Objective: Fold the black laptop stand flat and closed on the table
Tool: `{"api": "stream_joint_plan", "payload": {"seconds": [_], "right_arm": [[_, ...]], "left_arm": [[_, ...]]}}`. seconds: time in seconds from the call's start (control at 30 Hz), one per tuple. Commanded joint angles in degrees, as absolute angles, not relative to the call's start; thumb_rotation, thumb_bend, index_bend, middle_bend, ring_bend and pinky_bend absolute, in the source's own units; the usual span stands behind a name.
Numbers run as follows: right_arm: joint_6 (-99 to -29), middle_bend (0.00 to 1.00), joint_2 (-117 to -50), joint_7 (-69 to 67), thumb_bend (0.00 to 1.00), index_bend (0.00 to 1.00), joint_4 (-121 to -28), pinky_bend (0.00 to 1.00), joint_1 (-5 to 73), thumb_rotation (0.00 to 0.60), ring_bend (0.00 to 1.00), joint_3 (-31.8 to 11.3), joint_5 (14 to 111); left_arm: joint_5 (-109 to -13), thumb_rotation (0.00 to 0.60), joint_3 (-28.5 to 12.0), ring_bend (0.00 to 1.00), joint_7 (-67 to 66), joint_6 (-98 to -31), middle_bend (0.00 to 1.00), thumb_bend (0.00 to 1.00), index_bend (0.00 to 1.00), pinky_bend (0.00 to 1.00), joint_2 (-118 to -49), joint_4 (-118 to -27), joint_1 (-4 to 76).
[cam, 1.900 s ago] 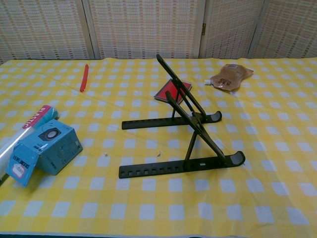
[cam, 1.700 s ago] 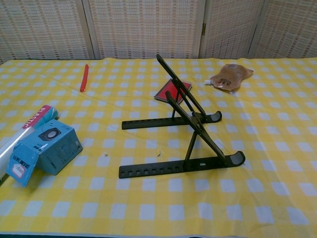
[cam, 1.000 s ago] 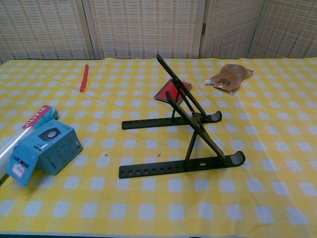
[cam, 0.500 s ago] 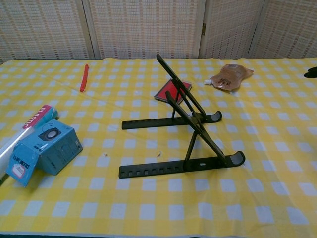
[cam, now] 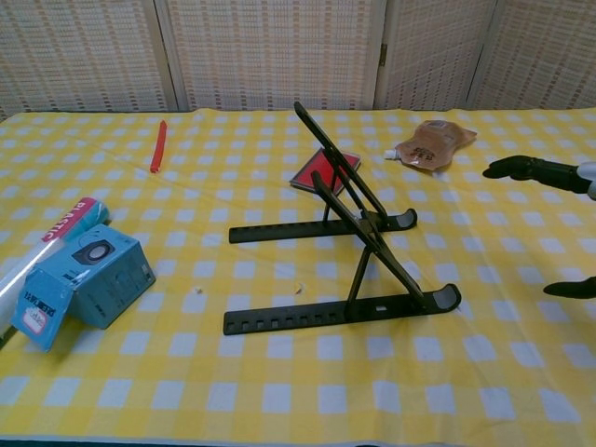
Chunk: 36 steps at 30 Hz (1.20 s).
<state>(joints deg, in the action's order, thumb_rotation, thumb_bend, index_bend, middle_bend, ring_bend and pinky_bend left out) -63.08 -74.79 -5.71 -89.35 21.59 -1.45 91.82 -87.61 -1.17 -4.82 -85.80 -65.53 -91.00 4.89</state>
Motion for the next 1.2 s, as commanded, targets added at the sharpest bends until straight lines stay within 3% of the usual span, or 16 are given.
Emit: {"api": "stream_joint_plan", "payload": {"seconds": [0.03,0.73,1.2], "right_arm": [[-62.38,0.0,-76.69,-6.26,0.21,0.0,-88.42,0.0,22.66,0.6,0.0,-1.73,91.48],[-55.96,0.0,-92.62,-3.72,0.21,0.0,-78.21,0.0,32.21,0.6,0.0,-5.44,88.16],[-55.56,0.0,-98.71,2.49,0.21,0.0,-70.41,0.0,37.77,0.6,0.0,-8.16,87.53]], "left_arm": [[-87.98,0.6,-1.13,0.0,-4.8,-85.98,0.0,0.09,0.0,0.0,-65.41,-91.15,4.93],[-88.03,0.6,-0.98,0.0,-3.61,-86.46,0.0,0.09,0.0,0.0,-65.36,-90.49,4.45],[-87.88,0.6,-1.14,0.0,-2.84,-86.16,0.0,0.09,0.0,0.0,-65.41,-89.86,4.6]]}}
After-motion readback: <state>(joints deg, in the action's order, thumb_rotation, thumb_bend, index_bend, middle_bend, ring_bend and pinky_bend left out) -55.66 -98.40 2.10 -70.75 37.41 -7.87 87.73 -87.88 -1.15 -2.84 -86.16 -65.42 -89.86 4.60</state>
